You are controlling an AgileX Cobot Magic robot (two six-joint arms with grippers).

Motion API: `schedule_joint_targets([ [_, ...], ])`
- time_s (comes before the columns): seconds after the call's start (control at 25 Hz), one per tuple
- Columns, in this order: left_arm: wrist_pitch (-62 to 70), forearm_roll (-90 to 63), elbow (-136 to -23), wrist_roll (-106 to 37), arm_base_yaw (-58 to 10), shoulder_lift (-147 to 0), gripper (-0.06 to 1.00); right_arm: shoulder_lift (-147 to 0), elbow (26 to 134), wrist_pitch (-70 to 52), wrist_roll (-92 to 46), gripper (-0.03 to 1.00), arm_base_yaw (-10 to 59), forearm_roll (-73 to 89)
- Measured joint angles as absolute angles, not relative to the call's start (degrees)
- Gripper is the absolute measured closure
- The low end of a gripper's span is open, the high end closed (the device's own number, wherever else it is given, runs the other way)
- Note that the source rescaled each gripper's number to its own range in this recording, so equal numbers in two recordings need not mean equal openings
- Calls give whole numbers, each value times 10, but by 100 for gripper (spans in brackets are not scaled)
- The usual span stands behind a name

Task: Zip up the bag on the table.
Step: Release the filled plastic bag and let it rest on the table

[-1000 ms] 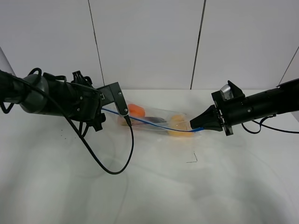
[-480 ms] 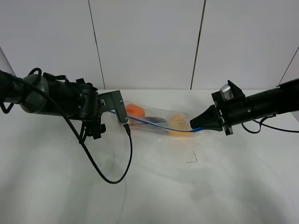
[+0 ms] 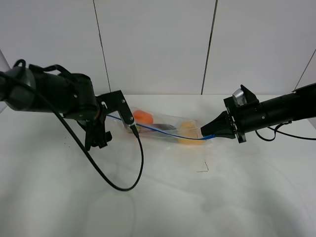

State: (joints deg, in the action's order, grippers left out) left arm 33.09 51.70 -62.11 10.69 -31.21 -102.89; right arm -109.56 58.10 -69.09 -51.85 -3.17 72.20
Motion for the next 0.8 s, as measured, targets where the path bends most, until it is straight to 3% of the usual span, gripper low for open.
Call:
schedule_joint_targets([
  [0.52,506,174,-673,14,-62,-916,-5,-1096,581,-691,-530,97,-32,722],
  [0.8,558,69,-673,-36,64,-855,-5,-1096,581,-691,-539,97,-32,721],
])
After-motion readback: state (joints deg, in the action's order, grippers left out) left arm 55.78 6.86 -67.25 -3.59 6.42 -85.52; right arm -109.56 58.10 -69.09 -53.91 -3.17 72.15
